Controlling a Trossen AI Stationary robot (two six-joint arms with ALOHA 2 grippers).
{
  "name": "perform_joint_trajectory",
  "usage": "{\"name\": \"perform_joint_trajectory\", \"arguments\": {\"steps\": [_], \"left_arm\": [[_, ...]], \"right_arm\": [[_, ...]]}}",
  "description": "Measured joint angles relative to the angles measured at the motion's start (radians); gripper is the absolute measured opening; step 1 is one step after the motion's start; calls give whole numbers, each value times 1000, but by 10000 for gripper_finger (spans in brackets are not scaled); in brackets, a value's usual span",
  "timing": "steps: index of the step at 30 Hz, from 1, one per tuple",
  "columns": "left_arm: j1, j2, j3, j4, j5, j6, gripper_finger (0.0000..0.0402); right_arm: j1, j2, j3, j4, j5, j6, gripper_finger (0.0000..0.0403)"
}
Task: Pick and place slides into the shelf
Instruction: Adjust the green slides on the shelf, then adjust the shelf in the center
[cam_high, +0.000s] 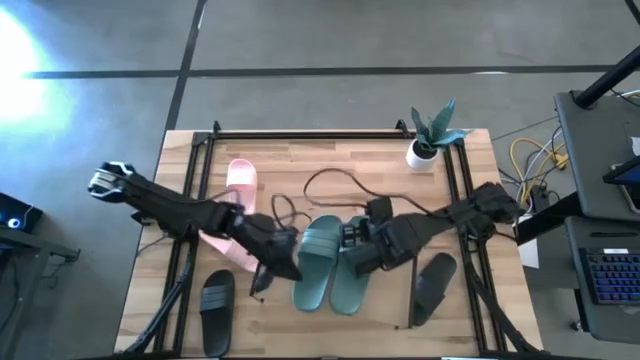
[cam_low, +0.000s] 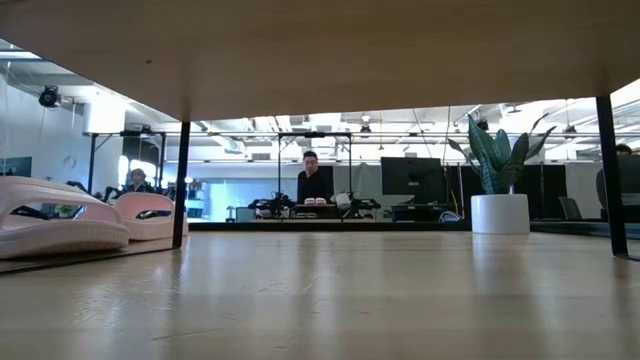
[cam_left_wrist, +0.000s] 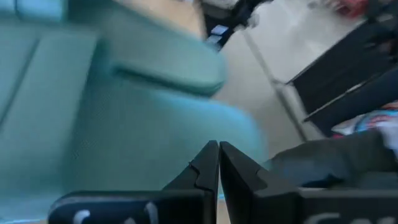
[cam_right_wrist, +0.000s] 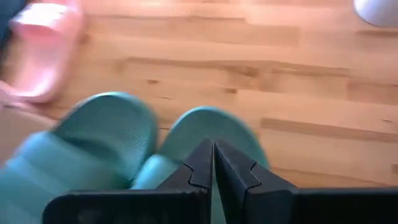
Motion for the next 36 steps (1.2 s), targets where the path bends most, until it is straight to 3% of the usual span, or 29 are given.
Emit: {"name": "perform_joint_trajectory", "arguments": {"steps": [7,16,22,36], "left_arm": [[1,88,2,6,-10,-2,0],[0,79,2,7,-10,-1,0],[0,79,0,6,-10,0,0],[-2,11,24,9,-5,-2,0]], "right_arm": [[-57,1,-59,26,-130,-67,11],[-47,1,-67,169,-190,-172,11],[-21,1,-67,174,-234,-171,11],[9,1,-8,126,-55,-151,11]]}}
